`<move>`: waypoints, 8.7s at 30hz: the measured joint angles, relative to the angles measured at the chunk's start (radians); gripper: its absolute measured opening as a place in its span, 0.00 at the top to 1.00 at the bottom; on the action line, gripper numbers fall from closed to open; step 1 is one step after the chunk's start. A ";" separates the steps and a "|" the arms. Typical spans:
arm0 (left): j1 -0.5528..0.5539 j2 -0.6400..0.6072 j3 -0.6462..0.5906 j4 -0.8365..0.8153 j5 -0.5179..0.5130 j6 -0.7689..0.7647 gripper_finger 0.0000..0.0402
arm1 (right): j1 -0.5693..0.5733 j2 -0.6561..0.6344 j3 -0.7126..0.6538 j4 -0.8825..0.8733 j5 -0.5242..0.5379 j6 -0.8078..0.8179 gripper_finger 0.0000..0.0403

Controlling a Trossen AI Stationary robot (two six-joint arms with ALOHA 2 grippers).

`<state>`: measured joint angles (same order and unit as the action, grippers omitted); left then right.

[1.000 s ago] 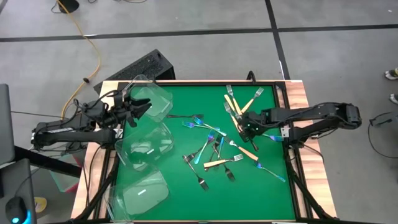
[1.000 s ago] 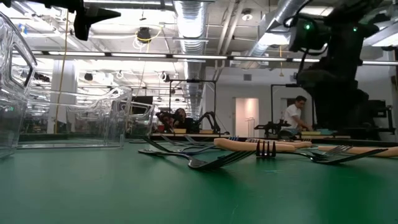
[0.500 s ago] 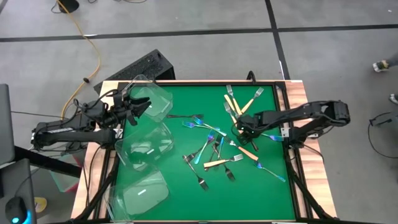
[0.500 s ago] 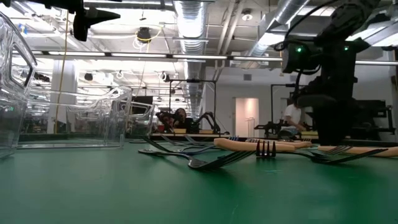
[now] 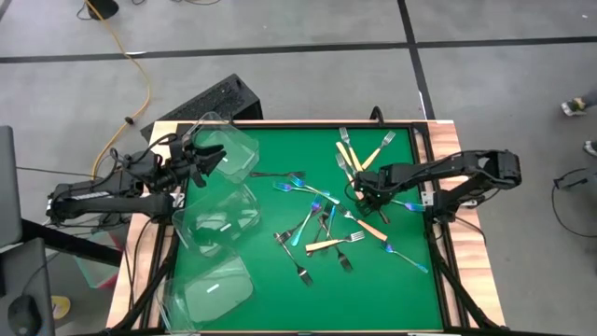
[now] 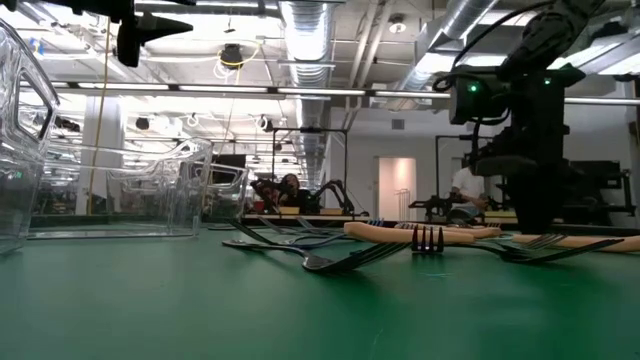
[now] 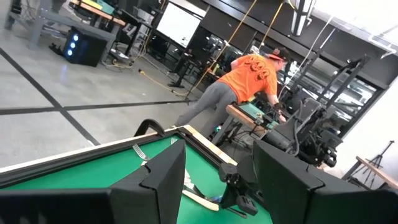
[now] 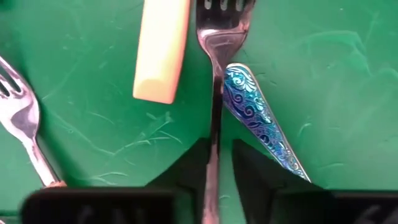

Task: Sort silverware by color (type)
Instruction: Put the black fork into the top transparent bin

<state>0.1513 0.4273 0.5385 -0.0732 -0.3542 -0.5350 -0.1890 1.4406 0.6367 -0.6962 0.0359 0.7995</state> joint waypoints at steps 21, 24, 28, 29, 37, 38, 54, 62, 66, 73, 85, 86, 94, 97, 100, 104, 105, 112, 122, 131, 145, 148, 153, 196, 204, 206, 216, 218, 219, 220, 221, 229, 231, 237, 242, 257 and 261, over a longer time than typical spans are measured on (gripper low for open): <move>0.000 0.000 0.000 -0.007 0.000 -0.004 0.57 | -0.010 -0.039 0.118 -0.058 -0.026 0.012 0.97; 0.000 0.000 0.000 -0.007 -0.001 -0.004 0.57 | -0.010 -0.055 0.148 -0.047 -0.021 0.015 0.97; 0.000 0.000 0.000 -0.006 -0.002 -0.004 0.57 | -0.010 -0.066 0.194 -0.002 -0.018 -0.010 0.97; 0.000 0.000 0.000 -0.006 -0.004 -0.004 0.57 | -0.010 -0.066 0.209 0.041 -0.017 -0.011 0.97; 0.000 -0.018 0.001 0.022 -0.002 -0.011 0.57 | -0.023 0.011 0.362 0.380 -0.013 -0.115 0.97; 0.000 -0.024 0.002 0.023 -0.001 -0.011 0.57 | -0.027 0.034 0.393 0.407 -0.012 -0.137 0.97; 0.000 -0.113 0.005 0.017 -0.041 0.019 0.57 | -0.077 0.525 1.009 0.423 -0.156 -0.404 0.97; 0.000 -0.114 0.005 0.020 -0.055 0.031 0.57 | -0.105 0.728 1.335 0.411 -0.301 -0.416 0.97; 0.000 -0.114 0.005 0.022 -0.056 0.042 0.57 | -0.122 0.817 1.473 0.422 -0.326 -0.419 0.97; 0.000 -0.114 0.005 0.025 -0.059 0.045 0.57 | -0.155 0.992 1.684 0.416 -0.327 -0.417 0.97; 0.001 -0.114 0.005 0.027 -0.074 0.061 0.57 | -0.193 1.087 1.707 0.540 -0.362 -0.310 0.97; 0.001 -0.114 0.005 0.026 -0.074 0.061 0.57 | -0.193 1.087 1.707 0.561 -0.368 -0.310 0.97; 0.001 -0.114 0.005 0.027 -0.082 0.073 0.57 | -0.188 1.054 1.708 0.625 -0.358 -0.300 0.97; 0.001 -0.114 0.005 0.027 -0.089 0.073 0.57 | -0.193 1.071 1.708 0.611 -0.317 -0.306 0.97; 0.001 -0.114 0.005 0.023 -0.092 0.073 0.57 | -0.195 1.095 1.707 0.597 -0.298 -0.311 0.97; 0.001 -0.114 0.005 0.021 -0.098 0.079 0.57 | -0.192 1.102 1.707 0.575 -0.298 -0.324 0.97; 0.001 -0.114 0.005 0.021 -0.098 0.079 0.57 | -0.192 1.102 1.707 0.562 -0.295 -0.339 0.97; 0.001 -0.114 0.005 0.020 -0.105 0.086 0.57 | -0.187 1.102 1.707 0.447 -0.243 -0.437 0.94; 0.001 -0.114 0.005 0.019 -0.106 0.087 0.57 | -0.187 1.101 1.707 0.404 -0.241 -0.443 0.88; 0.001 -0.114 0.005 0.019 -0.106 0.087 0.57 | -0.187 1.101 1.707 0.385 -0.242 -0.444 0.87; 0.001 -0.114 0.004 0.018 -0.106 0.087 0.57 | -0.186 1.101 1.707 0.386 -0.244 -0.461 0.71; 0.001 -0.114 0.004 0.018 -0.106 0.087 0.57 | -0.186 1.094 1.707 0.385 -0.262 -0.461 0.68; 0.001 -0.114 0.004 0.006 -0.106 0.090 0.57 | -0.197 1.027 1.707 0.327 -0.307 -0.487 0.68; 0.001 -0.114 0.004 -0.071 -0.106 0.082 0.57 | -0.113 1.051 1.694 -0.347 -0.146 -1.019 0.69; 0.001 -0.114 0.004 -0.073 -0.106 0.079 0.57 | -0.123 1.053 1.694 -0.292 -0.144 -1.048 0.69; 0.001 -0.114 0.004 -0.073 -0.106 0.078 0.57 | -0.122 1.053 1.694 -0.282 -0.149 -1.083 0.69; 0.001 -0.114 0.004 -0.073 -0.106 0.071 0.57 | -0.114 1.053 1.694 -0.292 -0.166 -1.170 0.52; 0.001 -0.114 0.004 -0.073 -0.106 0.074 0.57 | -0.114 1.060 1.694 -0.291 -0.166 -1.170 0.47; 0.001 -0.114 0.004 -0.072 -0.106 0.075 0.57 | -0.115 1.073 1.697 -0.278 -0.165 -1.169 0.44; 0.001 -0.114 0.004 -0.072 -0.106 0.075 0.57 | -0.115 1.080 1.697 -0.272 -0.165 -1.166 0.42; 0.001 -0.114 0.004 -0.072 -0.105 0.075 0.57 | -0.115 1.086 1.694 -0.276 -0.165 -1.161 0.41; 0.001 -0.114 0.004 -0.074 -0.106 0.078 0.57 | -0.111 1.118 1.693 -0.256 -0.144 -1.156 0.42; 0.001 -0.114 0.004 -0.075 -0.106 0.078 0.57 | -0.111 1.125 1.694 -0.234 -0.143 -1.157 0.44; 0.001 -0.114 0.004 -0.076 -0.106 0.078 0.57 | -0.109 1.127 1.694 -0.238 -0.116 -1.172 0.46; 0.001 -0.114 0.004 -0.077 -0.106 0.078 0.57 | -0.106 1.127 1.694 -0.243 -0.103 -1.175 0.49; 0.001 -0.114 0.004 -0.078 -0.106 0.071 0.57 | -0.104 1.127 1.694 -0.248 -0.084 -1.168 0.85; 0.001 -0.114 0.004 -0.079 -0.106 0.071 0.57 | -0.105 1.126 1.695 -0.266 -0.084 -1.133 0.96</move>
<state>0.1523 0.3130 0.5426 -0.1524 -0.4599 -0.4637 -0.2944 2.5667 2.3318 -0.9622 -0.0479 -0.3333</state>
